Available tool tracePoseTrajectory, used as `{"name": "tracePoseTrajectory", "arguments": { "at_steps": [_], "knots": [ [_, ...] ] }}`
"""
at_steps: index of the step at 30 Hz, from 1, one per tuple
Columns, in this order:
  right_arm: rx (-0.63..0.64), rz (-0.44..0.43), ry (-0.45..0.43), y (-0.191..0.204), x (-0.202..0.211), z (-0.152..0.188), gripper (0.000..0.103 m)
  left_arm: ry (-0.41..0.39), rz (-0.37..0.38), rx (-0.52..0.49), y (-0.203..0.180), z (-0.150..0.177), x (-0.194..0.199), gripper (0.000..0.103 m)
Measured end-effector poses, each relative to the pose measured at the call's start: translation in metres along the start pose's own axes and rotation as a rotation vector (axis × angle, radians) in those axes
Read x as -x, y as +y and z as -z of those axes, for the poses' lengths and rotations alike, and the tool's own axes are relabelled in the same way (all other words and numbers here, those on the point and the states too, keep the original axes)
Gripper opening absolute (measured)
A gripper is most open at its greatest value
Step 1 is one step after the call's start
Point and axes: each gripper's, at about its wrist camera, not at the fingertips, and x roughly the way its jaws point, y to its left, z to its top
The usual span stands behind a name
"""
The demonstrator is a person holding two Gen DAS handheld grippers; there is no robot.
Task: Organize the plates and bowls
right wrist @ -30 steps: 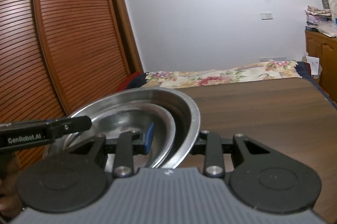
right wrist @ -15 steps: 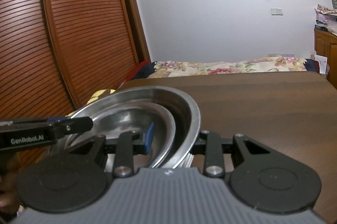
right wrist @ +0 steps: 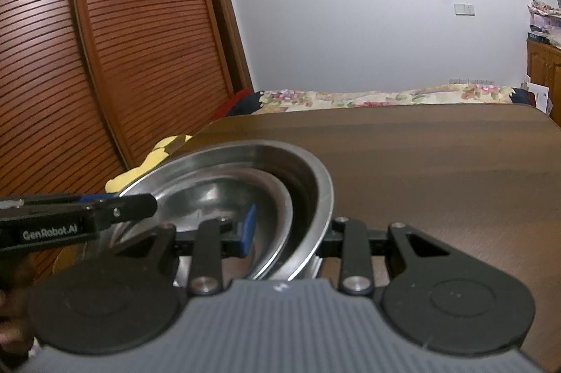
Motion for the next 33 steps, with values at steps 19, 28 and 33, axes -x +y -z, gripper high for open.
{"name": "tracePoseTrajectory", "arguments": {
  "at_steps": [19, 28, 33],
  "knots": [
    [0.017, -0.009, 0.002, -0.003, -0.005, 0.004, 0.034, -0.005, -0.014, -0.016, -0.002, 0.006, -0.001, 0.031],
    [0.015, 0.006, -0.017, -0.005, 0.0, 0.001, 0.04, -0.003, -0.018, -0.026, -0.002, 0.002, -0.001, 0.033],
    [0.013, 0.017, -0.041, -0.008, 0.008, -0.005, 0.049, -0.004, -0.029, -0.047, -0.002, 0.0, 0.001, 0.052]
  ]
}}
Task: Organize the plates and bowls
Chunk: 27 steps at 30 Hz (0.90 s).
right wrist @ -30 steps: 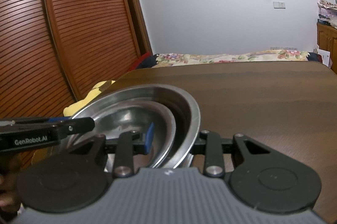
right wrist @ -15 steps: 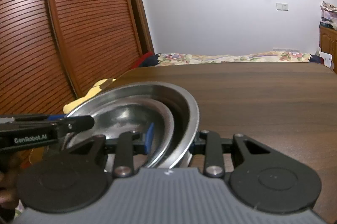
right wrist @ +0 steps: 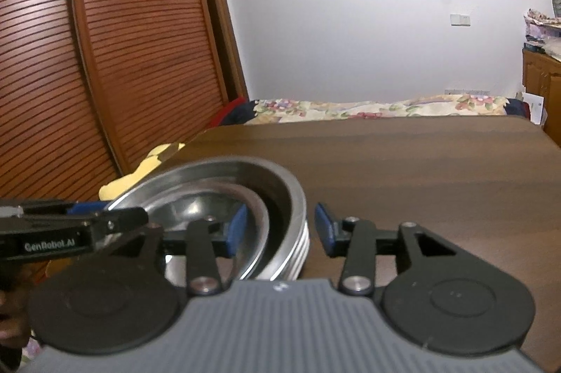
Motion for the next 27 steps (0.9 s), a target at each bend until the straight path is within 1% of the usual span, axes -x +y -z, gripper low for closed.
{"name": "tracePoseTrajectory", "arguments": {
  "at_steps": [1, 2, 4, 6, 8, 9, 10, 12, 13, 14, 16, 20, 25, 27],
  "knots": [
    [0.001, 0.003, -0.008, 0.0, 0.003, -0.002, 0.049, -0.003, -0.003, -0.001, 0.0, -0.001, 0.001, 0.057],
    [0.004, 0.006, -0.016, -0.001, 0.006, -0.003, 0.049, -0.005, -0.005, -0.003, 0.0, -0.002, 0.003, 0.059],
    [0.009, 0.011, -0.031, -0.002, 0.011, -0.007, 0.052, -0.011, -0.011, -0.006, 0.0, -0.003, 0.006, 0.069],
    [0.011, 0.016, -0.05, -0.003, 0.019, -0.011, 0.061, -0.019, -0.02, -0.008, 0.0, -0.006, 0.009, 0.076],
    [0.015, 0.02, -0.068, -0.004, 0.026, -0.014, 0.066, -0.028, -0.027, -0.015, -0.002, -0.009, 0.014, 0.085],
    [0.018, 0.023, -0.076, -0.004, 0.029, -0.015, 0.071, -0.036, -0.035, -0.019, -0.003, -0.011, 0.018, 0.091],
    [0.022, 0.026, -0.086, -0.004, 0.033, -0.017, 0.075, -0.044, -0.043, -0.022, -0.005, -0.012, 0.021, 0.096],
    [0.03, 0.033, -0.108, -0.004, 0.041, -0.019, 0.092, -0.062, -0.052, -0.026, -0.008, -0.016, 0.027, 0.101],
    [0.035, 0.042, -0.125, -0.004, 0.047, -0.02, 0.096, -0.07, -0.053, -0.029, -0.009, -0.018, 0.03, 0.103],
    [0.041, 0.048, -0.139, -0.004, 0.051, -0.021, 0.103, -0.077, -0.058, -0.032, -0.011, -0.02, 0.033, 0.103],
    [0.051, 0.065, -0.156, -0.003, 0.06, -0.023, 0.103, -0.088, -0.073, -0.043, -0.016, -0.024, 0.039, 0.103],
    [0.061, 0.096, -0.16, -0.003, 0.077, -0.027, 0.103, -0.114, -0.117, -0.072, -0.025, -0.028, 0.052, 0.103],
    [0.064, 0.154, -0.178, -0.003, 0.098, -0.027, 0.103, -0.138, -0.104, -0.067, -0.032, -0.034, 0.067, 0.103],
    [0.058, 0.175, -0.186, -0.003, 0.105, -0.025, 0.103, -0.146, -0.112, -0.07, -0.036, -0.034, 0.073, 0.103]
  ]
}}
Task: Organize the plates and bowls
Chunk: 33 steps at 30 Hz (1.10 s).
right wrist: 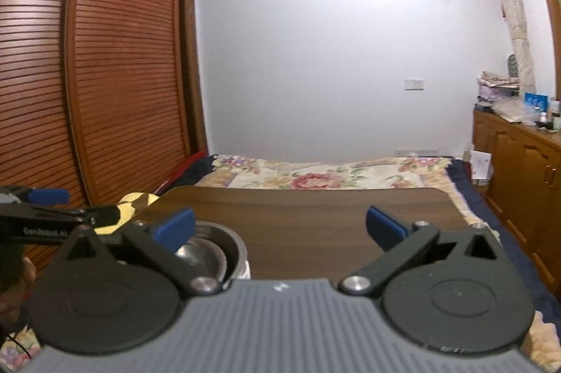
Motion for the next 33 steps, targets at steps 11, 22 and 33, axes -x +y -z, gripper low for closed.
{"name": "tracePoseTrajectory", "arguments": {
  "at_steps": [11, 22, 33],
  "knots": [
    [-0.038, 0.111, 0.007, -0.011, 0.018, 0.014, 0.103, -0.009, -0.029, -0.031, -0.024, 0.012, 0.024, 0.103],
    [-0.047, 0.154, 0.033, -0.018, 0.011, 0.029, 0.103, 0.044, -0.021, -0.044, -0.031, 0.031, 0.018, 0.103],
    [-0.05, 0.153, 0.041, -0.017, 0.013, 0.033, 0.103, 0.046, -0.023, -0.033, -0.028, 0.031, 0.02, 0.103]
  ]
}}
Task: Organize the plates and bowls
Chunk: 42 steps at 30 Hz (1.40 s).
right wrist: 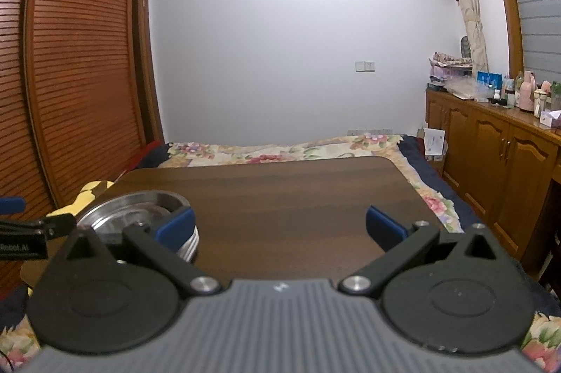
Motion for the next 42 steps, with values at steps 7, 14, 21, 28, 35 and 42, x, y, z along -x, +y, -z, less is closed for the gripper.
{"name": "tracePoseTrajectory", "arguments": {
  "at_steps": [7, 14, 21, 28, 35, 42],
  "knots": [
    [-0.003, -0.001, 0.016, -0.0033, -0.0031, 0.0008, 0.103, -0.002, 0.0, 0.0, 0.0009, 0.0003, 0.0005, 0.103],
    [-0.007, 0.001, 0.023, -0.0032, -0.0024, 0.0032, 0.103, -0.006, 0.003, 0.004, 0.0017, -0.0001, 0.0016, 0.103],
    [-0.007, 0.002, 0.023, -0.0029, -0.003, 0.0028, 0.103, -0.006, 0.004, 0.004, 0.0016, 0.0001, 0.0023, 0.103],
    [-0.006, -0.002, 0.025, -0.0026, -0.0031, 0.0016, 0.103, -0.007, 0.004, 0.006, 0.0018, 0.0001, 0.0022, 0.103],
    [-0.006, -0.009, 0.025, -0.0037, -0.0039, 0.0025, 0.103, -0.006, 0.004, 0.006, 0.0019, 0.0003, 0.0022, 0.103],
    [-0.004, -0.008, 0.025, -0.0033, -0.0042, 0.0031, 0.103, -0.006, 0.005, 0.007, 0.0019, 0.0008, 0.0024, 0.103]
  ]
}}
